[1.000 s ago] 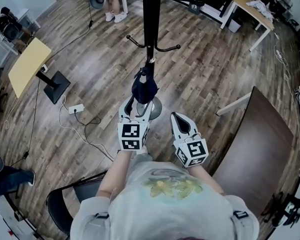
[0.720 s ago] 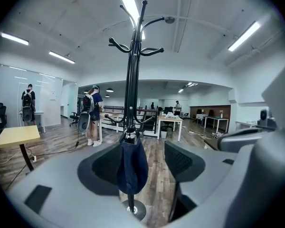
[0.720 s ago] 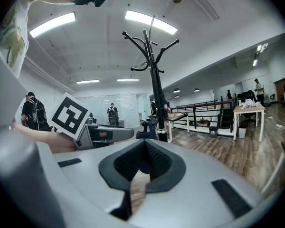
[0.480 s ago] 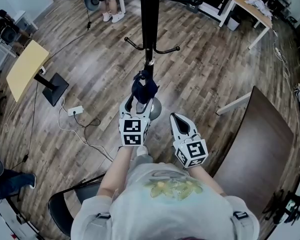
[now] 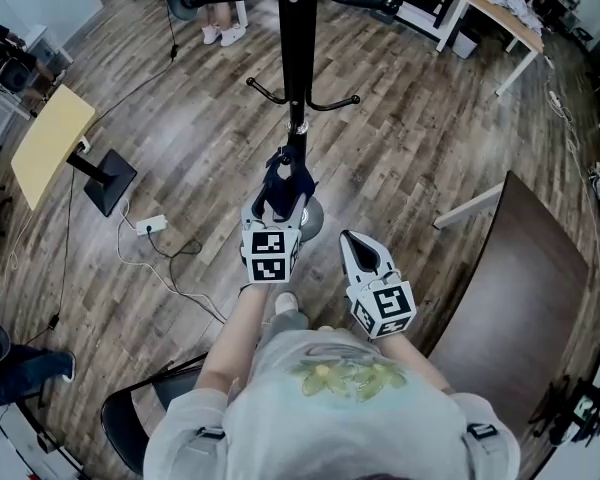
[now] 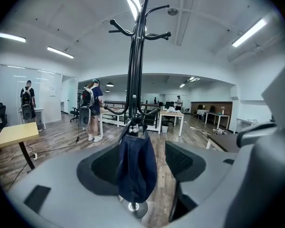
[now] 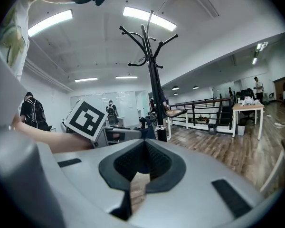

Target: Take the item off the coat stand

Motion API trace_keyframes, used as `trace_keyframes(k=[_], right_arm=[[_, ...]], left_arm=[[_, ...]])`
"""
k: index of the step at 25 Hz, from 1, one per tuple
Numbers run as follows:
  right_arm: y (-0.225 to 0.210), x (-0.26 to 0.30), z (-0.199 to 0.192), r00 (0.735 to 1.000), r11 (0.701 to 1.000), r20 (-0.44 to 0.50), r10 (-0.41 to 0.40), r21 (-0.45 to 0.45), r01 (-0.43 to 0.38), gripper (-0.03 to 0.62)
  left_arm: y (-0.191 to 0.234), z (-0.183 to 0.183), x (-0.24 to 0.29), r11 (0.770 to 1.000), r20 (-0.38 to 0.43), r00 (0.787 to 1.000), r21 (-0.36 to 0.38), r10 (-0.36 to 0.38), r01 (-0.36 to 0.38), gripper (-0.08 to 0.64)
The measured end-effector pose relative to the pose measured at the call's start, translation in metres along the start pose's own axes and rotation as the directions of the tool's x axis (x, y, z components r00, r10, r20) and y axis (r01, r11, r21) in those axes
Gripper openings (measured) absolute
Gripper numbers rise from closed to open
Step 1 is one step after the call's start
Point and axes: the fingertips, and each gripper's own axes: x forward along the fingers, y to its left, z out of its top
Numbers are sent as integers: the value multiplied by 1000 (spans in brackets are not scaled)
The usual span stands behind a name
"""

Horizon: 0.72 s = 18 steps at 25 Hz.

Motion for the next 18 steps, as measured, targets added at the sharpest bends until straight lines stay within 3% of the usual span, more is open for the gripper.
trace_keyframes(k=[18], right_arm=[[-5,3,-7,1000,1000,-25,-8,-8,8,6]], left_arm=[[9,-12,28,998,-52,998,64,23,-20,296]])
